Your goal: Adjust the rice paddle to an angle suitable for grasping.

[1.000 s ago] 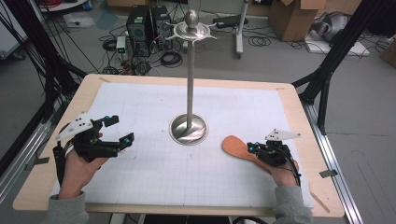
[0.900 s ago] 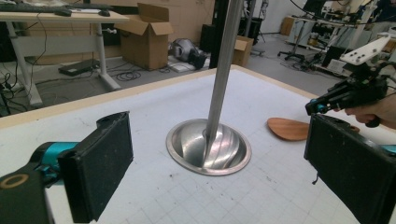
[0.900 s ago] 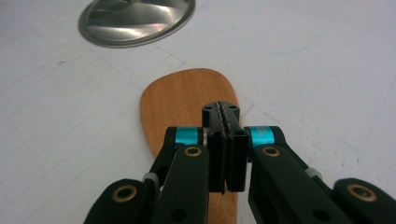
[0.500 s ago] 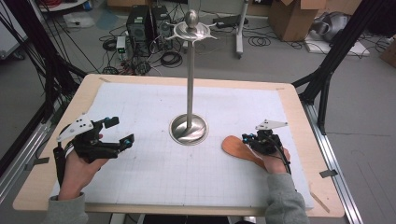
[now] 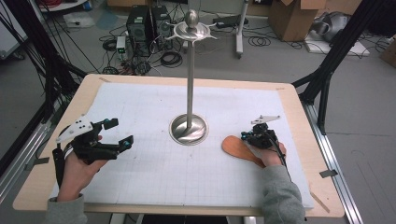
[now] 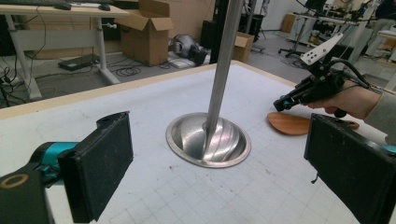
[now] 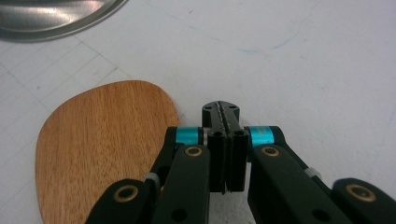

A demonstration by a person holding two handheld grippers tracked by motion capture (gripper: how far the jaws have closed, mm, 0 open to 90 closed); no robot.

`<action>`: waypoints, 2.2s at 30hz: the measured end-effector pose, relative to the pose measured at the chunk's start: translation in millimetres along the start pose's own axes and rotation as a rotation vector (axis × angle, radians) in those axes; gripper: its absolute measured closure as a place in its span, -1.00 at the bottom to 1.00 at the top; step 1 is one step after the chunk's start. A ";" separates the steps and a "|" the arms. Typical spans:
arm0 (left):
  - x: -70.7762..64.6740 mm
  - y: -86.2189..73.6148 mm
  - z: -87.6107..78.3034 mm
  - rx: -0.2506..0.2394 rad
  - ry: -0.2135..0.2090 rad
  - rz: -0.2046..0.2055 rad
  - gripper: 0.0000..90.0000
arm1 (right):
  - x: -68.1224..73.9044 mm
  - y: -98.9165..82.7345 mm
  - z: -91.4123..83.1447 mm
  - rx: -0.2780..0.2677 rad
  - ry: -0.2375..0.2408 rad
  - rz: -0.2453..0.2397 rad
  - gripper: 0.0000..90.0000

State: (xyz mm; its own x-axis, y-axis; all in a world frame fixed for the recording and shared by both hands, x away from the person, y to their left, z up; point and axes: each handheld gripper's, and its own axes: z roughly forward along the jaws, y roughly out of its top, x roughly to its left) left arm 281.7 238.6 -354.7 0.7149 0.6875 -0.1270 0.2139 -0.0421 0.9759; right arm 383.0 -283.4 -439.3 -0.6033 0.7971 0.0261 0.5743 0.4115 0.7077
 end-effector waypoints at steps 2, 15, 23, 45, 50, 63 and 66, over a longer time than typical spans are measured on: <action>-0.1 -0.1 -0.6 0.003 0.000 0.002 -0.81 | 0.0 0.3 1.2 -0.011 0.003 -0.003 1.00; -2.2 0.2 1.1 0.006 -0.005 0.005 -0.81 | 22.9 4.0 2.4 0.026 0.091 -0.079 1.00; -4.2 1.2 2.3 0.009 -0.006 0.011 -0.81 | 50.5 4.4 -0.7 0.069 0.179 -0.160 1.00; -9.2 2.2 10.6 0.020 -0.029 0.022 -0.81 | 52.4 -30.6 -61.9 -0.143 0.205 -0.109 1.00; -11.8 1.8 15.7 0.028 -0.038 0.023 -0.82 | 42.2 -59.3 -79.7 -0.148 0.194 -0.095 1.00; -12.3 0.7 25.0 0.041 -0.054 0.024 -0.81 | 38.0 -105.4 -106.0 -0.139 0.189 -0.066 1.00; -12.5 1.9 26.1 0.038 -0.059 0.025 -0.81 | 37.5 -113.2 -107.5 -0.125 0.186 -0.063 1.00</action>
State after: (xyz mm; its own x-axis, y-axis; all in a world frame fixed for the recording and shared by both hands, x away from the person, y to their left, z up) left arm 290.6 211.0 -355.9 0.7582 0.6421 -0.1137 0.2198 -0.0874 0.9716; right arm 235.9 -347.6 -442.5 -0.7336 0.6721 0.1006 0.4665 0.3906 0.7936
